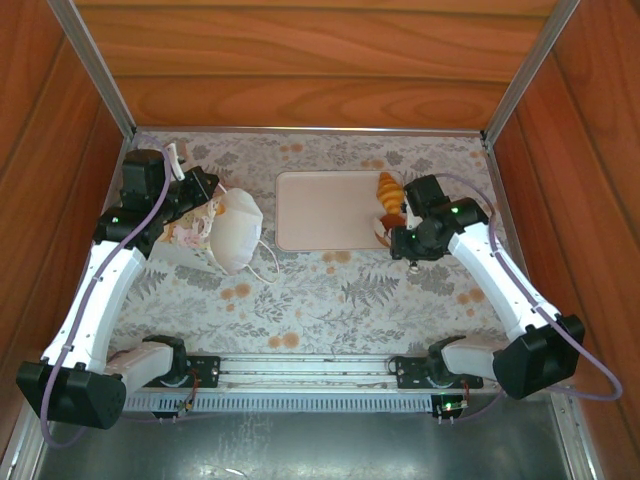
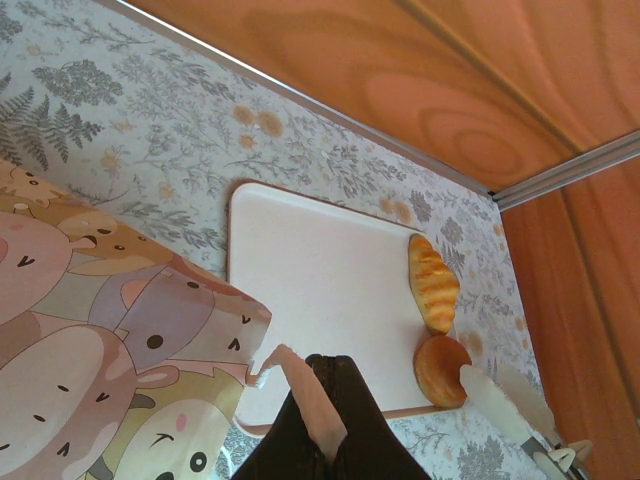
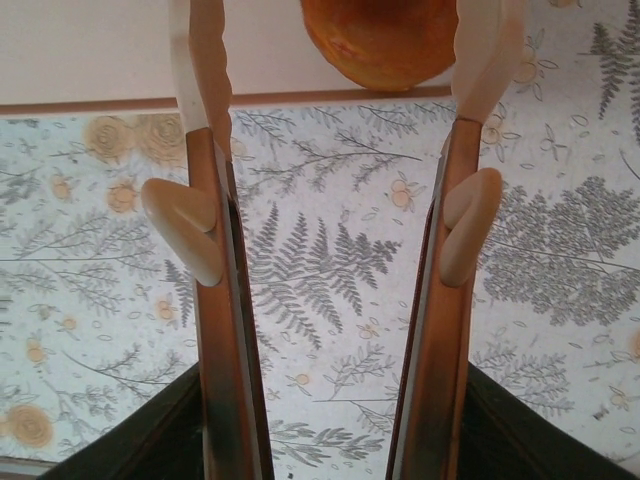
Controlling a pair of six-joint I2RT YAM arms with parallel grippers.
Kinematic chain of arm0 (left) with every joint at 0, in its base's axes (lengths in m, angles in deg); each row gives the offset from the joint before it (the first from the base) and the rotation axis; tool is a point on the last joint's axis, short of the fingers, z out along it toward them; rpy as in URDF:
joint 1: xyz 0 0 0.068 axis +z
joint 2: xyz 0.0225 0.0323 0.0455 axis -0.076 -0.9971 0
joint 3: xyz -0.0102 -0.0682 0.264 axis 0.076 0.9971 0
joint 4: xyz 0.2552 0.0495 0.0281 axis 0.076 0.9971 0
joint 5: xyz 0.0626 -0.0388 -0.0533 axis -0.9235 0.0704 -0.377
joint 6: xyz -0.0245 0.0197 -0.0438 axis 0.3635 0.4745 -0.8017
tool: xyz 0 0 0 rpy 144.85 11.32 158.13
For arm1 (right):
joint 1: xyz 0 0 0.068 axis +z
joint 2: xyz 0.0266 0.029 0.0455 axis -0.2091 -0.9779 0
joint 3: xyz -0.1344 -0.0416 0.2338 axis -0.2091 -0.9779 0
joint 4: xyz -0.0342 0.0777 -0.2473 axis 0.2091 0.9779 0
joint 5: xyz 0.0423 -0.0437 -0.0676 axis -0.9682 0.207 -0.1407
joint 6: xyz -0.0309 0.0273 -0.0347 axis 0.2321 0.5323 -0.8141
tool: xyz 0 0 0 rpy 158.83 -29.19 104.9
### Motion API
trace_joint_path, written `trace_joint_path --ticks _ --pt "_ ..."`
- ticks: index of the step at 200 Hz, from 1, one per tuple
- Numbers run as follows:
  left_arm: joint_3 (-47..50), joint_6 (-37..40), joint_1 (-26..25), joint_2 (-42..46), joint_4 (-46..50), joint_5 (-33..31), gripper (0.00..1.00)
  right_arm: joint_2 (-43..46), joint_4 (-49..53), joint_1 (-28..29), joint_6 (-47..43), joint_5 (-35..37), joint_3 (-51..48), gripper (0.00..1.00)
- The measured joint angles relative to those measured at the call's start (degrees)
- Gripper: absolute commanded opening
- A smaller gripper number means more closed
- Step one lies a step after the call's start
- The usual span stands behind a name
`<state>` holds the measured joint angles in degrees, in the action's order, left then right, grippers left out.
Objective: Take the fake bread out of the paper bag
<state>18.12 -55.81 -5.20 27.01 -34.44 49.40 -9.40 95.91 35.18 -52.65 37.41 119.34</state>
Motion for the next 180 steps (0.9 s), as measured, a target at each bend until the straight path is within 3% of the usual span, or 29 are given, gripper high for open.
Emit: trace_joint_path --ticks 80,121,180 --pt "3.23 -0.02 0.0 2.93 -0.81 -1.11 0.0 3.08 -13.81 2.99 -0.28 -19.08 -0.63 0.52" --pt "3.23 -0.2 0.0 2.99 -0.81 -1.55 0.0 0.7 -20.09 12.72 -1.31 -22.64 -0.46 0.52" --pt "2.86 -0.2 0.0 2.71 -0.79 -1.46 0.0 -11.72 -20.28 26.34 -7.96 -20.28 7.1 0.51"
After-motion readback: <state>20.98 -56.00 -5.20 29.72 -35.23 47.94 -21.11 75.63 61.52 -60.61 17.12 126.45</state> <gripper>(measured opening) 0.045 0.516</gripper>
